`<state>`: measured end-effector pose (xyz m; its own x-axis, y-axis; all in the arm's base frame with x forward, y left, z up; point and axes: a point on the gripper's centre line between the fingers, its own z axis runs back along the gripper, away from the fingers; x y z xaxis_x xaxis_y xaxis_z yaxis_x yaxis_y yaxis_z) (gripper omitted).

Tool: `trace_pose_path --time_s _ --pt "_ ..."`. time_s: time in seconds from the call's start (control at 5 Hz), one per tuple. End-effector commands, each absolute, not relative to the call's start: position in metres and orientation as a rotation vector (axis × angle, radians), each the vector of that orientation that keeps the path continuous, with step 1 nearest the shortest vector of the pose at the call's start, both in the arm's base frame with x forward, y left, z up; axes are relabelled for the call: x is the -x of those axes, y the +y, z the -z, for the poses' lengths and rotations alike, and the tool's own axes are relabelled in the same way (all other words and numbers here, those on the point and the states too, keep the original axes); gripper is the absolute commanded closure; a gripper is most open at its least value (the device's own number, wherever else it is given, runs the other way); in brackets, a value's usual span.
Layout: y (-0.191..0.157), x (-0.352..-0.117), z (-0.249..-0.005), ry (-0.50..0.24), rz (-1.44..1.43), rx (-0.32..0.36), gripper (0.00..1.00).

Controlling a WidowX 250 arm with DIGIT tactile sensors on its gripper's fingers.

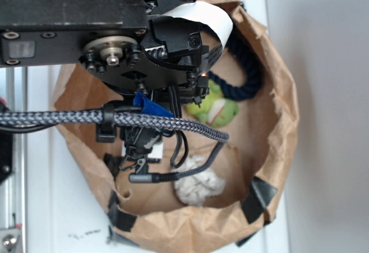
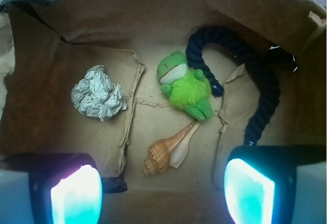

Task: Grab the white paper.

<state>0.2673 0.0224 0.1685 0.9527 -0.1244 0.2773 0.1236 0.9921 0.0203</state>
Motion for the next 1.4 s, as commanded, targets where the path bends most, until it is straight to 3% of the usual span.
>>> trace_pose_path --time_s 0.0,0.2,0.4,0.6,1.2 --pt "0.023 -0.268 -0.148 -0.385 0.017 -0.106 0.00" --pt "0.007 -0.261 -0.133 -0.405 0.052 -0.134 0.00" --pt "-0.008 -0.261 -0.131 -0.381 0.056 -0.130 0.00" --pt "-0.023 -0.268 -0.130 -0.350 0.053 -0.106 0.00" --pt "-0.043 -0.290 -0.120 -0.383 0.147 -0.033 0.00"
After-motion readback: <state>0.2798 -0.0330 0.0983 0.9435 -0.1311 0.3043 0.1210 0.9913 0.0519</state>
